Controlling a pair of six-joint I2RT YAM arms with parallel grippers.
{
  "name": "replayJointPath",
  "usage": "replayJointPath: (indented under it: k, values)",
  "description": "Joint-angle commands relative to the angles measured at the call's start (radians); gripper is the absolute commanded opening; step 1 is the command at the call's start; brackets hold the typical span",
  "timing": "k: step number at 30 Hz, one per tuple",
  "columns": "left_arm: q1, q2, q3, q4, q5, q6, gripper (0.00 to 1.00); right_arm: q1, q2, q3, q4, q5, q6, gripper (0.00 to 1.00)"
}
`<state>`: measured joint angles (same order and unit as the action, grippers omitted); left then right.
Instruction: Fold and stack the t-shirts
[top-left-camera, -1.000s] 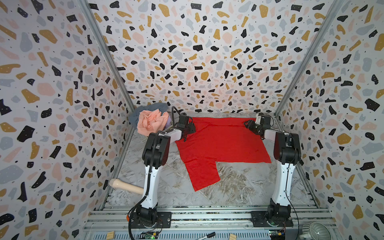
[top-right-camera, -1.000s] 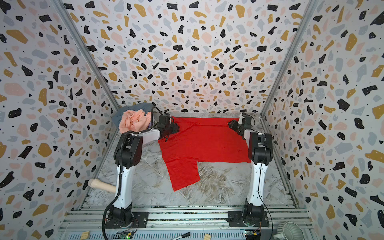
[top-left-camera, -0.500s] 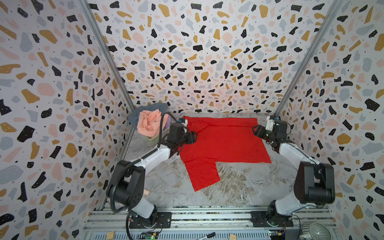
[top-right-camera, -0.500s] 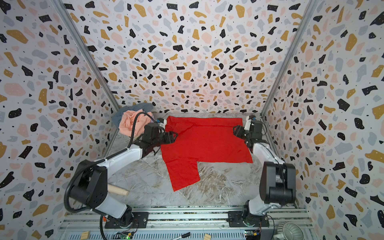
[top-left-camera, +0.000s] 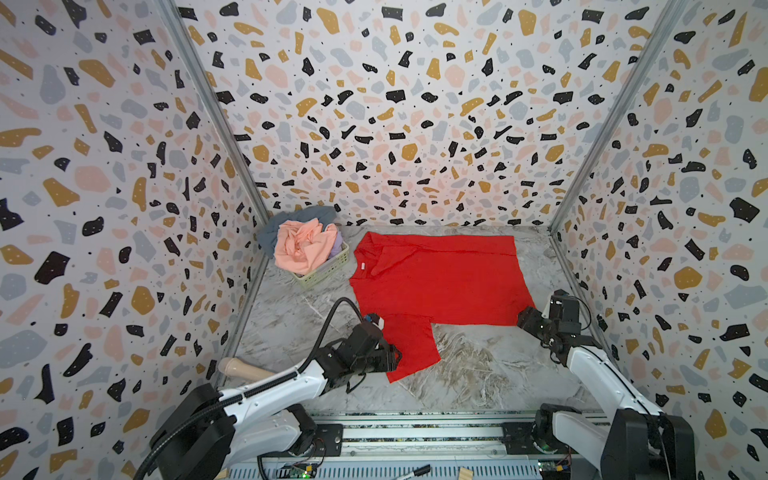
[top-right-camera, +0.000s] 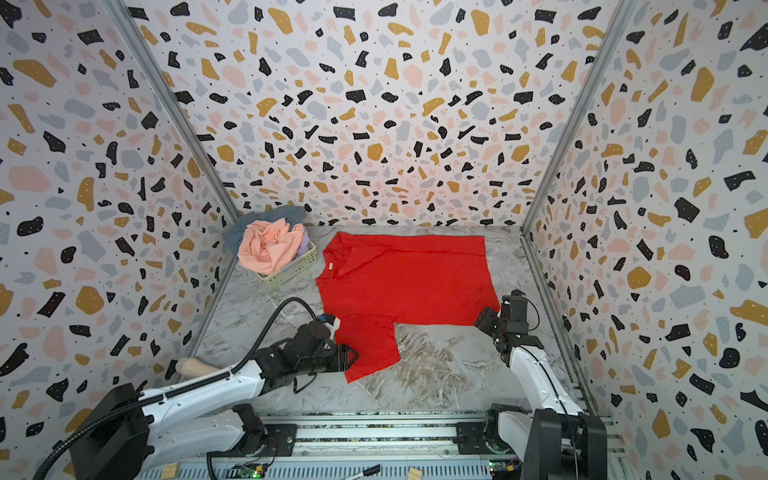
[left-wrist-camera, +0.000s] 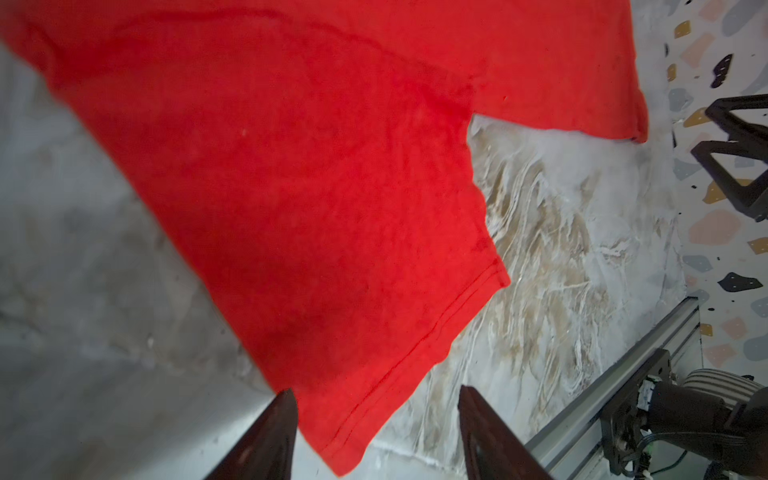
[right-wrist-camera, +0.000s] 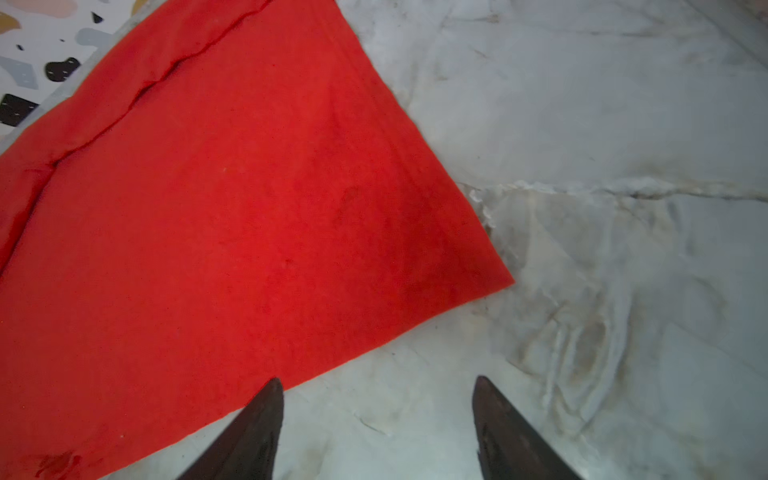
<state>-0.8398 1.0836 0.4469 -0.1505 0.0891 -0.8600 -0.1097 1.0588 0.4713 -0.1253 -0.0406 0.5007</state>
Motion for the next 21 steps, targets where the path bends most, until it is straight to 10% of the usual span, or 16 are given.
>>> replayJointPath:
  k: [1,12,21]
  values:
    - [-0.059,-0.015,-0.028,-0.060,-0.035,-0.097,0.62,-0.026,-0.017,-0.024,0.003,0.022,0.030,0.72]
    - [-0.153,0.174,-0.014,-0.010,-0.053,-0.133,0.59,-0.076,0.016,-0.049,0.078,0.006,0.056,0.73]
    - [-0.154,0.168,-0.005,-0.025,-0.089,-0.137,0.10,-0.120,0.105,-0.058,0.133,-0.059,0.079,0.73]
